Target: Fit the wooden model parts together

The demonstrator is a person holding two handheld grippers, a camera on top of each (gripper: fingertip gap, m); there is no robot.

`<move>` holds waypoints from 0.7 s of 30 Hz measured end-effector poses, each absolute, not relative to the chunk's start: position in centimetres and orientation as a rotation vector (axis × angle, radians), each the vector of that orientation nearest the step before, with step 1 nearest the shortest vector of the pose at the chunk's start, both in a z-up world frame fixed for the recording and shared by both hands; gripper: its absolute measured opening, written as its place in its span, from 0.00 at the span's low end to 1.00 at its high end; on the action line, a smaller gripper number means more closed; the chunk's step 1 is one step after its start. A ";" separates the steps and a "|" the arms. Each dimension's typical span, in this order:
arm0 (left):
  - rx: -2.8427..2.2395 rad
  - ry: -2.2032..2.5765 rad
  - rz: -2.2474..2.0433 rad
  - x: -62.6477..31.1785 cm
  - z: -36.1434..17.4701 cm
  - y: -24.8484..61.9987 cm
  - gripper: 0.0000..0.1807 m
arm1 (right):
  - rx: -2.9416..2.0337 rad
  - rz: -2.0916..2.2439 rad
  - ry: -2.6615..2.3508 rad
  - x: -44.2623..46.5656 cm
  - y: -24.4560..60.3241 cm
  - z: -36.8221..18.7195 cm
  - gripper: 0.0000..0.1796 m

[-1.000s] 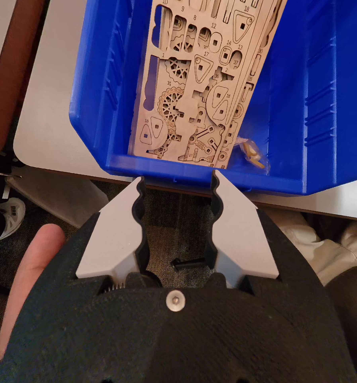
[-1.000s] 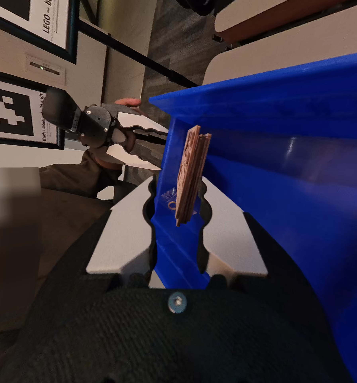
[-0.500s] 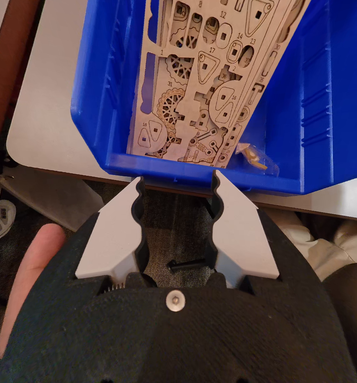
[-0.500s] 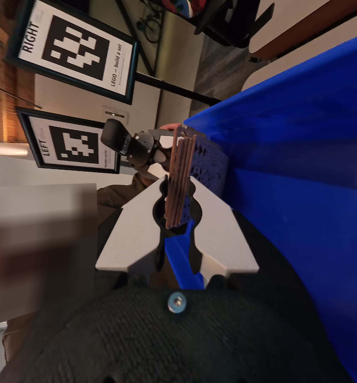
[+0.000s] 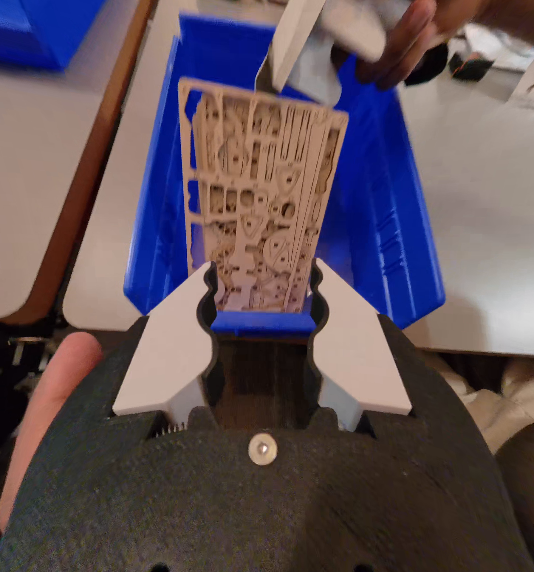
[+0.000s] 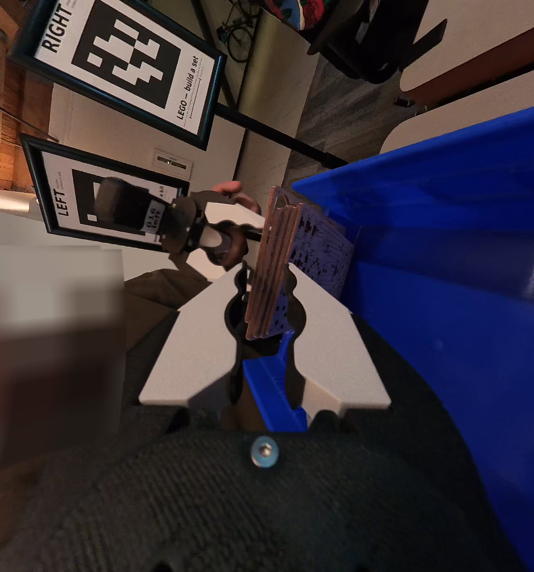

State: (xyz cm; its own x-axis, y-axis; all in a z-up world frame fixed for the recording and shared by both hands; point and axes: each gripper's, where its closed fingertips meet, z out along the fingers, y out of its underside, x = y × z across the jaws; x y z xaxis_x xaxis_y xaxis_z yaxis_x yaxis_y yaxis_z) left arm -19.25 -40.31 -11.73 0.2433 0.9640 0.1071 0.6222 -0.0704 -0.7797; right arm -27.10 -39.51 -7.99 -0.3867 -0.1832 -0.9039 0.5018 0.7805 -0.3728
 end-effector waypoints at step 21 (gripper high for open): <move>-1.822 -1.339 0.707 -24.0 -11.7 -38.4 0.57 | 0.238 -0.799 1.817 -26.9 -39.8 -7.8 0.18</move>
State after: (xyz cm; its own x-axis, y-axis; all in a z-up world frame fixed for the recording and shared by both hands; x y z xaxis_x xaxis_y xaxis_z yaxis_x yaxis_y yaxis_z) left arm -24.03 -38.36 -11.73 0.2989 0.9543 0.0009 0.5381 -0.1677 -0.8260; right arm -26.86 -39.75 -7.76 -0.3947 -0.2102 -0.8944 0.5169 0.7540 -0.4053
